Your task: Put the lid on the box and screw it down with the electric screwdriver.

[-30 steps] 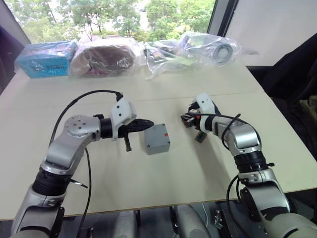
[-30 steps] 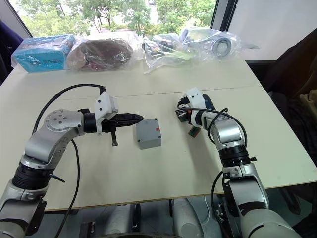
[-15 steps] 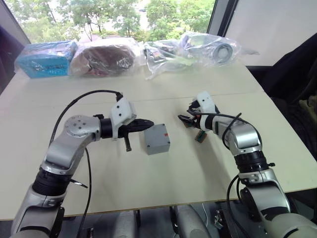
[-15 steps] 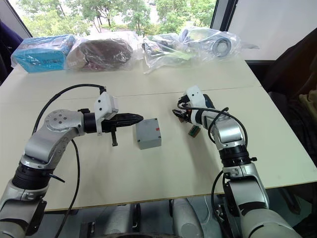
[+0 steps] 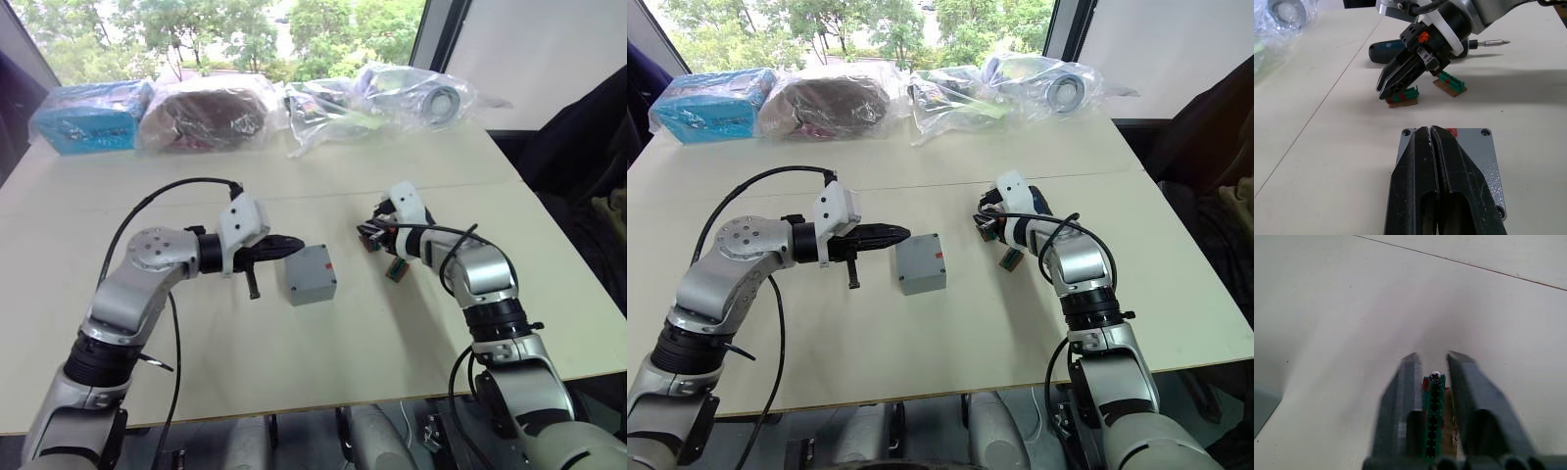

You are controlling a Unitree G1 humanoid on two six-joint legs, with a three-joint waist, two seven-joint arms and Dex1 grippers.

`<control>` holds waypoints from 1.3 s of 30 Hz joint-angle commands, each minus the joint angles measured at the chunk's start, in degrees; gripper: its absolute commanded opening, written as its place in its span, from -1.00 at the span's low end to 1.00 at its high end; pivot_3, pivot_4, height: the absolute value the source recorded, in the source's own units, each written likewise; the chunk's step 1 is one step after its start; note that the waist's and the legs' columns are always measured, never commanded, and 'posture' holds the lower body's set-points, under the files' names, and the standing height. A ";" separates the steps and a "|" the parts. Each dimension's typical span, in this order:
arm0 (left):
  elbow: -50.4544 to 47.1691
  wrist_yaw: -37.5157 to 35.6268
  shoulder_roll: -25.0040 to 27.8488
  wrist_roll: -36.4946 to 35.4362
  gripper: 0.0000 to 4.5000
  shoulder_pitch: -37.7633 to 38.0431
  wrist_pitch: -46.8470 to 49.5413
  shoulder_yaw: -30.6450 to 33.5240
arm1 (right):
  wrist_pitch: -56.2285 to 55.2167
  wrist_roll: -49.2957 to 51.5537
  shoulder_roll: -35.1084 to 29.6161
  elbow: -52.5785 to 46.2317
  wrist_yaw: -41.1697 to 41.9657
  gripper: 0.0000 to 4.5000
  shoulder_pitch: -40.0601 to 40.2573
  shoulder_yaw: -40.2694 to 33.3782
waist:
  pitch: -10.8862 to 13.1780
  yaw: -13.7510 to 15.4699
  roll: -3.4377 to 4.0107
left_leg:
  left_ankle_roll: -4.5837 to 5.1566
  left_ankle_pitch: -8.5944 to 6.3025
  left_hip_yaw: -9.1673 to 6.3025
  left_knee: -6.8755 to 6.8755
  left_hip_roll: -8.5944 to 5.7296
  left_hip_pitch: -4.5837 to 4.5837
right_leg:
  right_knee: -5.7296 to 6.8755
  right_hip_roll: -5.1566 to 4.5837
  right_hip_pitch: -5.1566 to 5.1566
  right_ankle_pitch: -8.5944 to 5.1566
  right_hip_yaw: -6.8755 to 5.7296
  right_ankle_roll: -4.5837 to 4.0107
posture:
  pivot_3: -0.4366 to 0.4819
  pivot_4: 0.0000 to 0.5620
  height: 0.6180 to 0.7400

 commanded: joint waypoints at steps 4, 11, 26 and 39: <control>-1.30 -0.04 0.20 -0.45 -1.00 -0.86 -0.61 0.27 | -1.10 0.14 -0.58 -0.87 -0.22 -0.94 -0.38 -1.16 | 0.00 0.00 0.00 | 0.00 0.00 0.00 0.00 0.00 0.00 | 0.00 0.00 0.00 0.00 0.00 0.00 | -0.05 -0.47 1.00; -1.99 -0.21 1.01 -0.69 -1.00 0.36 -0.33 0.87 | 0.93 0.93 -2.03 -3.90 0.15 -0.94 -1.36 -2.00 | 0.00 0.01 0.00 | 0.00 0.00 0.00 0.00 0.00 0.00 | 0.00 0.00 0.00 0.00 0.00 0.00 | -0.05 -0.47 1.00; -2.77 -1.05 4.10 -1.71 -1.00 4.29 -0.50 2.43 | 23.61 12.67 -3.96 -28.96 3.61 -0.94 -4.78 -0.32 | 0.01 0.03 0.01 | 0.00 0.00 -0.02 -0.01 0.01 0.00 | 0.02 0.00 -0.01 -0.01 -0.01 0.00 | -0.05 -0.47 1.00; 7.60 -0.34 -1.49 1.76 -1.00 5.37 -5.25 -1.87 | 23.94 13.37 -1.79 -29.57 1.40 -0.94 -2.82 6.06 | 0.00 0.09 0.00 | 0.00 0.00 -0.01 0.00 0.00 -0.01 | 0.01 -0.01 -0.02 -0.01 -0.01 -0.01 | -0.05 -0.47 1.00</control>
